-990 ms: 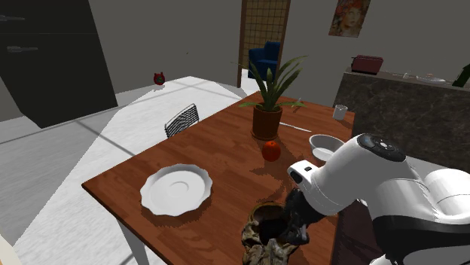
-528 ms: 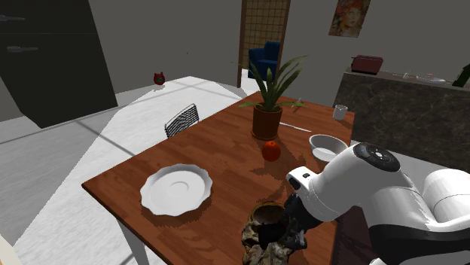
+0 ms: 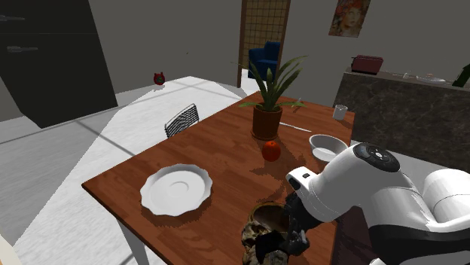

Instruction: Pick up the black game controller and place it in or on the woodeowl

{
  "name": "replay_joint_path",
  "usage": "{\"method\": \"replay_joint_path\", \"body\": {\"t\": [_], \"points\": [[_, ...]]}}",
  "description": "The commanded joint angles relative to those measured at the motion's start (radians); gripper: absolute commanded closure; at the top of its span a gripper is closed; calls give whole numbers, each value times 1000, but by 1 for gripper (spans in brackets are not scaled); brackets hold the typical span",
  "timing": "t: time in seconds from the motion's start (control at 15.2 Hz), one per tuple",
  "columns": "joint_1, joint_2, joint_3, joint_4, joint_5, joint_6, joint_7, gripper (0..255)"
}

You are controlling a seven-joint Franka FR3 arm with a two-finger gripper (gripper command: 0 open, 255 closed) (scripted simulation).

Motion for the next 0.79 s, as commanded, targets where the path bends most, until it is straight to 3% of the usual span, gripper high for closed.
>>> {"method": "replay_joint_path", "body": {"t": [0.0, 0.26, 0.73], "points": [[0, 0, 0, 0, 0, 0, 0, 0], [70, -215, -62, 14, 14, -233, -13, 0], [71, -215, -62, 14, 14, -233, -13, 0]]}}
